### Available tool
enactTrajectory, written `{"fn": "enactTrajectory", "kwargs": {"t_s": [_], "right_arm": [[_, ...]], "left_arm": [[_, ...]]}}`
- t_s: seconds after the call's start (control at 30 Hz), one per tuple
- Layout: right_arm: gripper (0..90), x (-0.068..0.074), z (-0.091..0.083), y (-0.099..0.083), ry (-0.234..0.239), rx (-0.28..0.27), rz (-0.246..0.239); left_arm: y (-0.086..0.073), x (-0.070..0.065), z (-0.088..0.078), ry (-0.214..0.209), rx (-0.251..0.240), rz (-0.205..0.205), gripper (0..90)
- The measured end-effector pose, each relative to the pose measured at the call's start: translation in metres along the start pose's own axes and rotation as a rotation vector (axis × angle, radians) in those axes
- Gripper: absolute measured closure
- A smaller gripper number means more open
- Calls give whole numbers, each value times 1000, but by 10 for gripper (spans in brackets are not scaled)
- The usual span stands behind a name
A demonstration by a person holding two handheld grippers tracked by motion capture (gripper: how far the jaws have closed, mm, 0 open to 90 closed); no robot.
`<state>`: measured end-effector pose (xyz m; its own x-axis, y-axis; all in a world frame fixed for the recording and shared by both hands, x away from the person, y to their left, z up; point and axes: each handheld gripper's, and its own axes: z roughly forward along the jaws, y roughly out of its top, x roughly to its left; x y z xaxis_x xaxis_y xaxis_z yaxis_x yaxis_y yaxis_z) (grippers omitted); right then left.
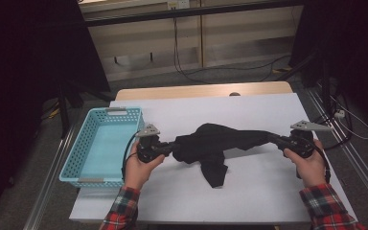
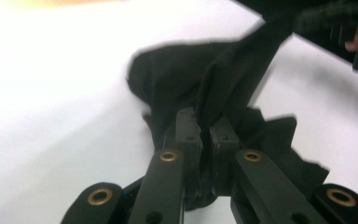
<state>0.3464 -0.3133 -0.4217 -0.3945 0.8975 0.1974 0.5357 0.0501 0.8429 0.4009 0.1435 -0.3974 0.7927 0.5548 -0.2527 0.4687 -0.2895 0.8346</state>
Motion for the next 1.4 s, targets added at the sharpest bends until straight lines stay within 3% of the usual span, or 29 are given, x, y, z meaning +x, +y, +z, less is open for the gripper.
{"fn": "enactTrajectory", "kwargs": {"t_s": [0.17,0.27,0.5,0.57,0.63,0.77,1.0,1.1,1.3,1.4], "right_arm": [[878,9,1,8,85,5,-23],[877,13,13,9,80,28,-46],[877,0,43,5,45,69,12],[877,-4,48,5,33,64,54],[871,-5,53,4,33,71,66],[838,-2,58,0,32,108,37],[646,5,54,2,66,103,14],[615,8,55,2,63,110,-9],[554,3,60,2,28,87,5],[494,3,66,3,53,100,-1]], "left_arm": [[11,9,-9,78,-51,-33,854],[12,17,-4,116,-51,-61,855],[6,31,10,185,-18,-108,860],[4,31,14,187,2,-116,861],[2,32,17,183,16,-116,860],[-2,34,16,182,32,-133,860],[-2,28,17,190,35,-117,858],[0,26,16,193,34,-110,857],[0,26,17,188,31,-111,857],[0,26,19,179,34,-111,856]]}}
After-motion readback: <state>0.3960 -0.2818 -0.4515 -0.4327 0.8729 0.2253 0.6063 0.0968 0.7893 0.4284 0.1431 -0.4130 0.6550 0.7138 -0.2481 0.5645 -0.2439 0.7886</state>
